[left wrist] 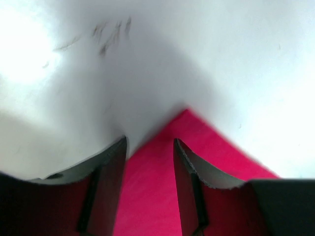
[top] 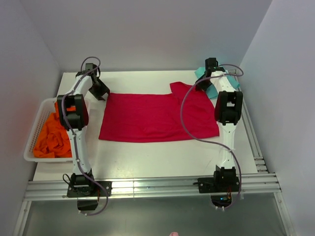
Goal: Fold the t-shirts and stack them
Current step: Fold the tshirt
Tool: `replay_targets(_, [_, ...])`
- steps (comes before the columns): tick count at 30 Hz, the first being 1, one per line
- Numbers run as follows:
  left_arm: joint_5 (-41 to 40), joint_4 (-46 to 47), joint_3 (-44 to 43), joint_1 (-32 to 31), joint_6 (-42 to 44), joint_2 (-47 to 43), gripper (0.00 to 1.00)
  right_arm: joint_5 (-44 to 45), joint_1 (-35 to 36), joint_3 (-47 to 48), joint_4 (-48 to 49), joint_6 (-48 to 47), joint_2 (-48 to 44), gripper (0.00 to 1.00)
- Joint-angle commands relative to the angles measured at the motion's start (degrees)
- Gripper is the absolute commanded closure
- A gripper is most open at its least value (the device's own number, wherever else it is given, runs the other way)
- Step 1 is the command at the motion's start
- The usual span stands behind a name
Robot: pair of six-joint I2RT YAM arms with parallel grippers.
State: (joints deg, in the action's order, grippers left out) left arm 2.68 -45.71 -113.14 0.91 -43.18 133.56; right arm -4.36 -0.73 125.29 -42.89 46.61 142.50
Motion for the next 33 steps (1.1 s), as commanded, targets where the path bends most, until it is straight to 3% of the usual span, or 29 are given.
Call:
replay_targets(1, [2.7, 2.6, -7.2, 0.6, -0.9, 5.2, 0.51, -0.7, 0.5, -0.7, -1.8, -0.6, -5.7, 1.0])
replay_targets(7, [5.2, 9.3, -8.6, 0.6, -3.0, 9.0, 0.5, -0.9, 0.5, -3.2, -3.2, -1.0, -9.6, 1.0])
replay_targets(12, [6.0, 7.7, -10.6, 0.6, -2.9, 11.3, 0.52, 0.6, 0.5, -2.4, -5.8, -2.1, -11.6, 1.0])
replay_targets(19, [2.9, 11.5, 5.9, 0.6, -3.4, 2.7, 0.53, 0.9, 0.5, -3.8, -6.6, -1.9, -12.9, 1.0])
replay_targets(33, [3.3, 10.7, 7.5, 0.2, -2.0, 3.2, 0.58, 2.2, 0.5, -8.8, -6.0, -2.5, -15.6, 1.0])
